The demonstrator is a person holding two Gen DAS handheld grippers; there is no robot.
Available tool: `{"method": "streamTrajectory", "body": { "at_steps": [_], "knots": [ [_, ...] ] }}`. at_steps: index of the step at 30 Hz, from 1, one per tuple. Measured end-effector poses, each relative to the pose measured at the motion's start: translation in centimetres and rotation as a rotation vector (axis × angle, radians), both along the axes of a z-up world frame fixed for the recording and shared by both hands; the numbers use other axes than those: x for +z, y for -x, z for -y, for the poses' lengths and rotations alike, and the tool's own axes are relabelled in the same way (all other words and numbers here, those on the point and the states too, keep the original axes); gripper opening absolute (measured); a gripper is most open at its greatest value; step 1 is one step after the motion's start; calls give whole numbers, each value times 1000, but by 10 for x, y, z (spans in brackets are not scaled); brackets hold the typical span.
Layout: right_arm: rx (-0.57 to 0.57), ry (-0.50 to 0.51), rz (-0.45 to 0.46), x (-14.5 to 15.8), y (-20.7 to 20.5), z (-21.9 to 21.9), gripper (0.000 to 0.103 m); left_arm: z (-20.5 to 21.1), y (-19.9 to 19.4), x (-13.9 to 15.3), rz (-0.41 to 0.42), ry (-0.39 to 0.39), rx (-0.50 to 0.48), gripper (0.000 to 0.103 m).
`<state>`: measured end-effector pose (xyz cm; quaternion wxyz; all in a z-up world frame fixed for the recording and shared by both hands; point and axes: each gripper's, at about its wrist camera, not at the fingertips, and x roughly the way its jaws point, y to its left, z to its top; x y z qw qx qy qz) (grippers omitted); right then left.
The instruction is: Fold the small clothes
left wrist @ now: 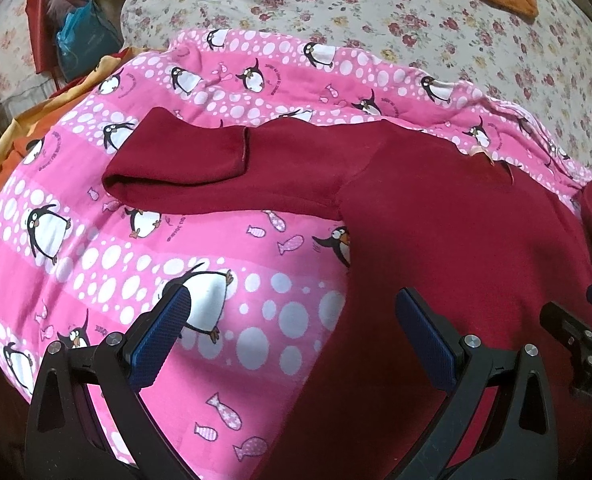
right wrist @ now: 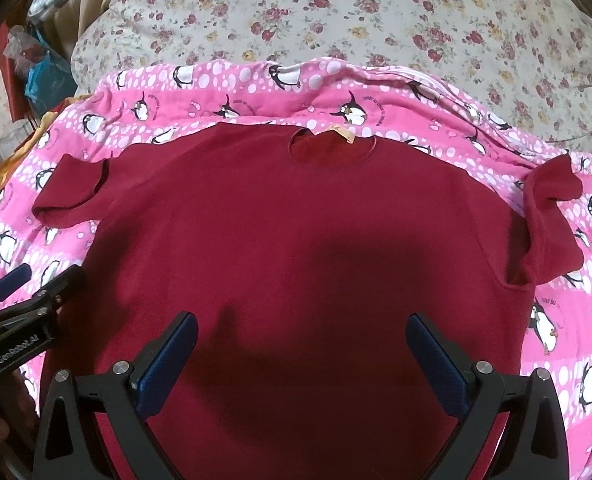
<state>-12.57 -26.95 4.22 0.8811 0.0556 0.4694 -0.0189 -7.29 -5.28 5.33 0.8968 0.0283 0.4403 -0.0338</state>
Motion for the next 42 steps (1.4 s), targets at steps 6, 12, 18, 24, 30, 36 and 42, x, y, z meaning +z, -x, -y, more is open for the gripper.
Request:
{"method": "streamTrajectory", "body": {
  "at_steps": [6,12,18,24,30,36,42],
  "knots": [
    [6,9,-4,-1,-3,-1,103,-15,-9,6,12,-18,6,102],
    [10,-13,-4,0,-3,2,103,-55,-36,15,51,-36,54,102],
    [35,-66,5,3,-3,-5,103,-86,-85,6,40,-147,46,94],
    [85,-91,-18,-3,-8,-17,103,-79,-122,-9,-26,-63,-12,94],
    [101,-106,-30,-6,-13,-20,103,-57,-157,-30,-66,-141,6,79],
    [96,-125,-42,-10,-13,-15,103,-69,-164,-25,-117,52,-24,9],
    [65,-149,-22,-7,-9,-4,103,-57,-133,20,-74,186,-99,7]
  ]
}}
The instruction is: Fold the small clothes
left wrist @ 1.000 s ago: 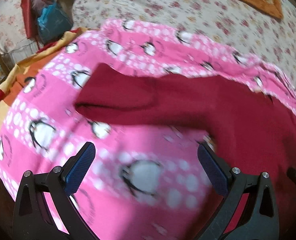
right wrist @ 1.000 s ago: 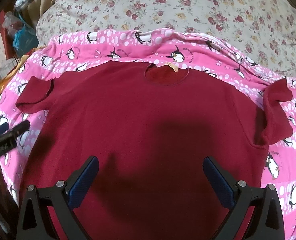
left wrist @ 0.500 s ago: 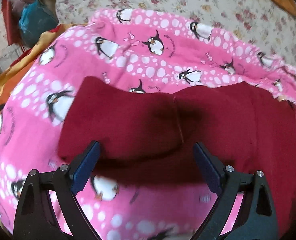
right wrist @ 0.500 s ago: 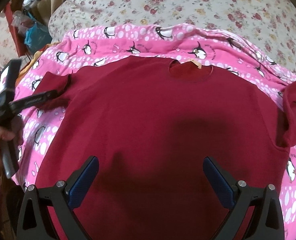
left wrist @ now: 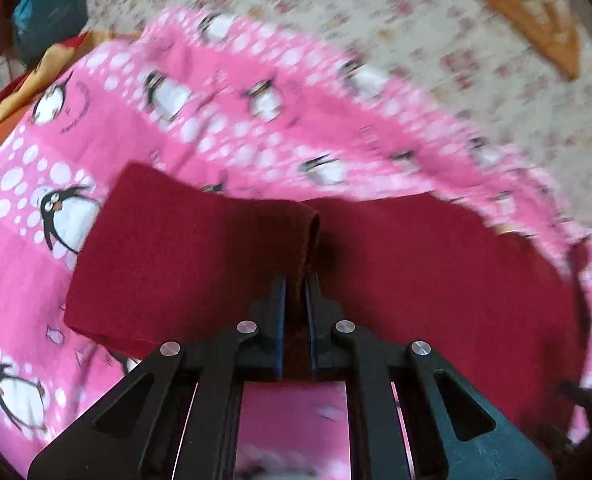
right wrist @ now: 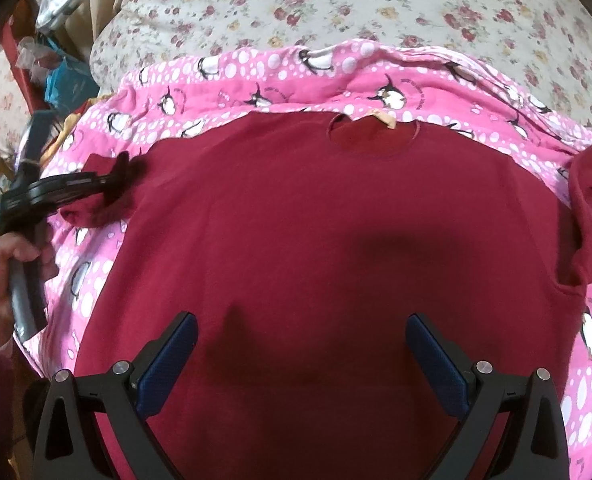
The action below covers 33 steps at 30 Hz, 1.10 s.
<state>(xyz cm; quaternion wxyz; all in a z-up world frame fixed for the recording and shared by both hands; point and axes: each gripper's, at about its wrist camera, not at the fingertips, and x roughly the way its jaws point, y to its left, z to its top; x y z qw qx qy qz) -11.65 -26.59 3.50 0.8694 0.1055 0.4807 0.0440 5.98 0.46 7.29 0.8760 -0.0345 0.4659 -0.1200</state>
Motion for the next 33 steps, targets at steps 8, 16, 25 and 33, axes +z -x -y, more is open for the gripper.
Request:
{"method": "streamTrajectory", "body": {
  "at_steps": [8,16,25,33],
  "knots": [
    [-109,-27,55,19,13,42,103,85,44,73,44,246,-219,7],
    [-245,9,71,33,34,103,103,223,78,42,-51,340,-425,7],
    [-270,24,54,27,39,127,103,213,89,13,-93,276,-410,67],
    [-119,68,52,10,-11,93,97,93,88,15,11,88,-161,68]
  ]
}}
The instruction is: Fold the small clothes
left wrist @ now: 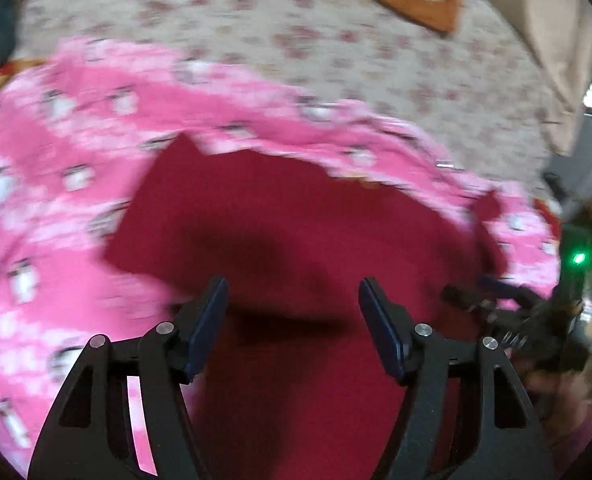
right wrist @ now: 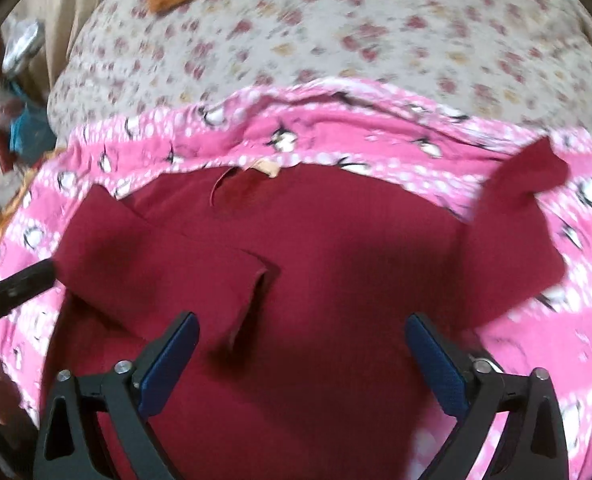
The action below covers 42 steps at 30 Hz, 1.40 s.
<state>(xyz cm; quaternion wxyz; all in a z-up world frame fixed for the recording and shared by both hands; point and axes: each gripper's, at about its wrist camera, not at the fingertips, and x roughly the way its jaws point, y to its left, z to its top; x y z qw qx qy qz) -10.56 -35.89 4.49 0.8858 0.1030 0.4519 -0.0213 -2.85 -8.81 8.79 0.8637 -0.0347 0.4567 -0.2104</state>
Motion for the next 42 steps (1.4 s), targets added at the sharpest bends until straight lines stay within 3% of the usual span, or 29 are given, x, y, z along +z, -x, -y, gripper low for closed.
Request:
{"method": "streamTrajectory", "body": {
  "at_steps": [3,4,5,6,8,11,16,21,26,32,37,39,42],
  "knots": [
    [76,48,-44,-18,-29,-24,69,-35,-6,-17,-40,-25,91,68],
    [104,64,-56,-24,-36,-32,48,-42,-7,-22,-51,-24,111,68],
    [121,77,-53,-26,-39,-37,37,-50,-7,-24,-57,-24,127,68],
    [134,109,-30,-26,-40,-43,33,-55,-7,-27,-59,-22,144,68],
    [162,166,-23,-19,-41,-50,7,-59,-9,-29,-57,-18,161,68],
    [149,163,29,4,-33,-37,7,-57,-12,-29,-48,-13,167,68],
    [15,216,77,34,-23,4,7,-45,-20,-30,-45,-11,164,68],
    [-73,290,0,15,-28,37,7,-35,-24,-28,-49,7,172,68],
    [-72,289,-19,3,-29,39,7,-25,-35,-16,-5,27,188,68],
    [-85,276,-2,6,-36,39,7,-14,-59,-37,-16,-128,228,68],
    [-102,284,-37,-12,-44,49,7,-22,-63,-58,-44,-123,228,71],
    [-105,284,-88,-28,-48,53,7,-21,-60,-59,-31,-129,220,71],
    [-96,300,-81,-29,-44,52,9,-22,-61,-56,-45,-123,221,71]
  ]
}}
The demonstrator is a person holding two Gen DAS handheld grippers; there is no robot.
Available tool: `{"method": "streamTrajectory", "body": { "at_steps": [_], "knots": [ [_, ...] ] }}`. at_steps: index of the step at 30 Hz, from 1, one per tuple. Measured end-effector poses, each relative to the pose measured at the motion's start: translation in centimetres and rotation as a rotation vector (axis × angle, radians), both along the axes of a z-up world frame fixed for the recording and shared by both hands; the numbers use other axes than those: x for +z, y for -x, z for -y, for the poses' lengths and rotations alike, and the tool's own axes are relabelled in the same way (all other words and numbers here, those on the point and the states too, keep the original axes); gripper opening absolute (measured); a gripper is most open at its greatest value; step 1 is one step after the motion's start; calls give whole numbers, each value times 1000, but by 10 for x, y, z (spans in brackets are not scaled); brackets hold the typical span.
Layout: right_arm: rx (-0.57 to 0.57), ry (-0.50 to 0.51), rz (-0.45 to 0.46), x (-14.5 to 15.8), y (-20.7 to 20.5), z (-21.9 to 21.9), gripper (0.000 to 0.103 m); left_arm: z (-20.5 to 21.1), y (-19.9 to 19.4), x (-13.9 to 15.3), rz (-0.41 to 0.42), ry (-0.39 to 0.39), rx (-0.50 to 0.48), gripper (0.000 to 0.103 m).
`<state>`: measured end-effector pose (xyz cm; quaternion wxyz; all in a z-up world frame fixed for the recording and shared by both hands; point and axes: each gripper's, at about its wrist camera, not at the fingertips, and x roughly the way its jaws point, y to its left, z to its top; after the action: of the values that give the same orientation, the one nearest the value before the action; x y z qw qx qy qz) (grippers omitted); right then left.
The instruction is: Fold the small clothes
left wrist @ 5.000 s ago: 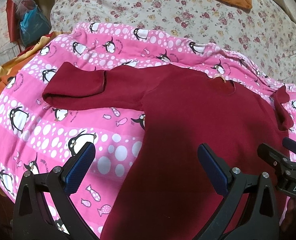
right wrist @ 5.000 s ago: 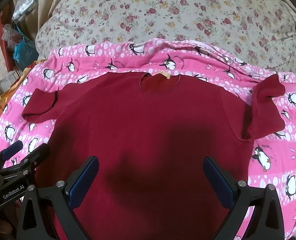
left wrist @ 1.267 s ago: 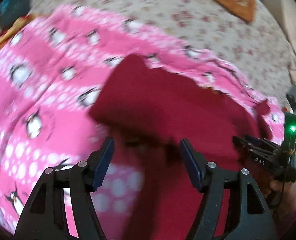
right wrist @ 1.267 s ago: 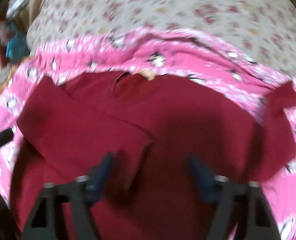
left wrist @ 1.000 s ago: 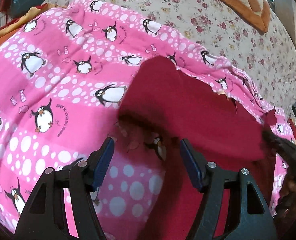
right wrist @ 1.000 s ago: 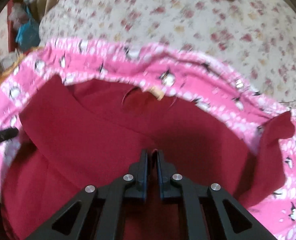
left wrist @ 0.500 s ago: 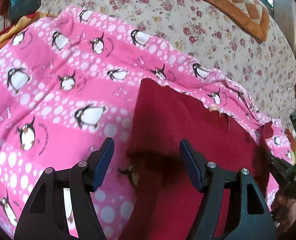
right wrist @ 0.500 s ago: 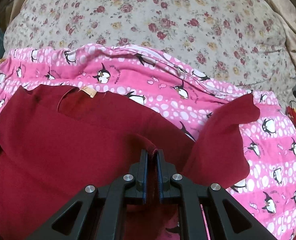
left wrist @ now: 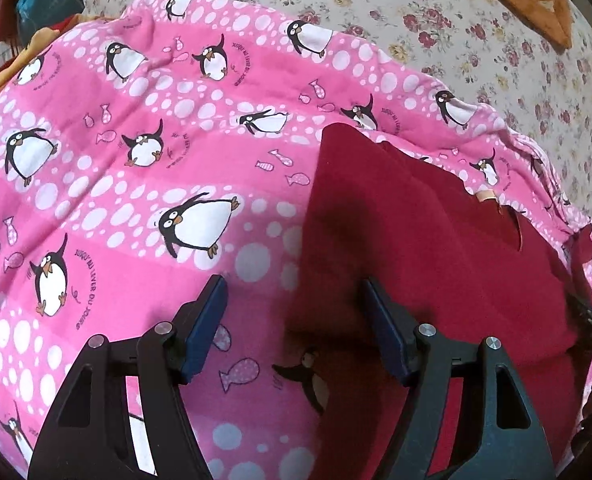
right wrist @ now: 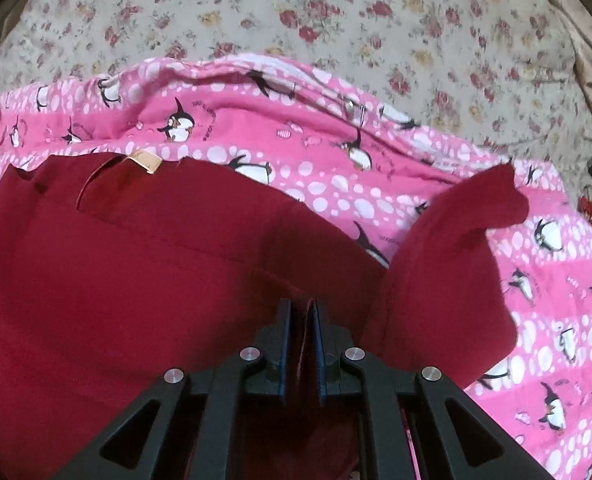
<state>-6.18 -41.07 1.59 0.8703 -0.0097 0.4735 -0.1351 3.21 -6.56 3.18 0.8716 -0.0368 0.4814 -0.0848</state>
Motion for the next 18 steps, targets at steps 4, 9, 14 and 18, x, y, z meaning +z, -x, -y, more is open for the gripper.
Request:
{"method": "streamTrajectory", "body": {
  "at_steps": [4,9,14,18],
  "knots": [
    [-1,4,22,22,11,-3,45,2,4,17,44,2,8,70],
    [66,-46,108,54,20,-23,45,15,3,28,68,30,-16,70],
    [151,-165,102,46,7,-46,45,25,-8,12,29,-10,-19,70],
    [127,-179,44,16,-6,-45,45,20,-13,-6,-18,8,-10,71]
  ]
}}
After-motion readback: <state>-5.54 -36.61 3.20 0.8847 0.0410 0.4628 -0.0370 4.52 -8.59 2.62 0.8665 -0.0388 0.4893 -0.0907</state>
